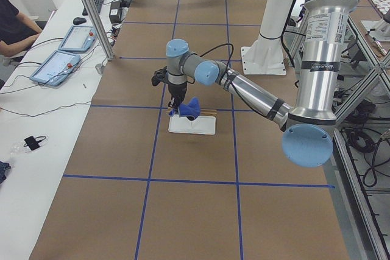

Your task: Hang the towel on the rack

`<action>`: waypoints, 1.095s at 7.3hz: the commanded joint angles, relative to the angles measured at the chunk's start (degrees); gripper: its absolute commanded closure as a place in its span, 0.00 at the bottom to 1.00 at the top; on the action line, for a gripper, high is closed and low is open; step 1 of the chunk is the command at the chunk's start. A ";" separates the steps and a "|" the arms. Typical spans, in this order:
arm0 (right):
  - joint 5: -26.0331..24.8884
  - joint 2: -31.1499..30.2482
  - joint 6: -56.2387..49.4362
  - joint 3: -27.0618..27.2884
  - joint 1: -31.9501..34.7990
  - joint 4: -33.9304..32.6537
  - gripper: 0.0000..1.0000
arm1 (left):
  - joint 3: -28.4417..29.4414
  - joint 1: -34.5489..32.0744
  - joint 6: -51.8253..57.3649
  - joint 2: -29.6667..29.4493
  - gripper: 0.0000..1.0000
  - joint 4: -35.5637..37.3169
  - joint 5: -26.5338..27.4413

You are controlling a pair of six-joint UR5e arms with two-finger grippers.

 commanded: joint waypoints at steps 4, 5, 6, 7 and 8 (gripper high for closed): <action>-1.22 -1.70 -0.09 1.90 -0.07 0.53 0.00 | 0.99 -0.13 0.38 0.55 0.02 -1.57 0.10; -1.22 -1.70 0.00 1.90 -0.07 0.53 0.00 | 0.91 -0.39 0.39 1.08 0.02 -3.14 0.10; -1.22 -2.48 -0.09 2.25 0.02 0.62 0.00 | 1.00 -1.35 0.47 2.91 0.02 -3.41 0.45; -0.61 -2.40 0.00 1.82 0.02 0.62 0.00 | 2.30 -5.80 -0.05 2.40 0.02 -3.94 0.02; -0.95 -2.31 -0.09 1.29 0.02 0.44 0.00 | 4.67 -9.41 0.29 1.27 0.02 -3.25 -2.94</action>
